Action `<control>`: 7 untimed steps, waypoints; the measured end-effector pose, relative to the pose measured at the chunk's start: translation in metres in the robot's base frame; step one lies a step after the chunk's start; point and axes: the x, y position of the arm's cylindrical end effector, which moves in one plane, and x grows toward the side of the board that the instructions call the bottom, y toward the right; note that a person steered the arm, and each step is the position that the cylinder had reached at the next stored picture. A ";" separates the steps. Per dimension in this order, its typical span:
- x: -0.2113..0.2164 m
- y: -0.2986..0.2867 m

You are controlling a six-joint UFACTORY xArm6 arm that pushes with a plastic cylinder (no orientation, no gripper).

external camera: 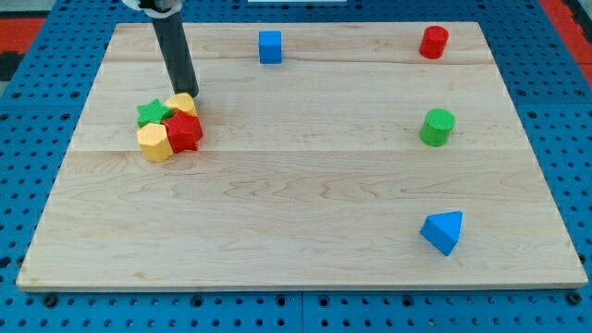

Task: Put the blue cube at the center of the board

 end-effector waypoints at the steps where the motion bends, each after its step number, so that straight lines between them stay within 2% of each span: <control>1: -0.013 0.047; 2: -0.046 0.099; 3: -0.081 0.179; 4: -0.125 0.177; 5: -0.147 0.133; 6: -0.131 0.105; 7: -0.105 0.105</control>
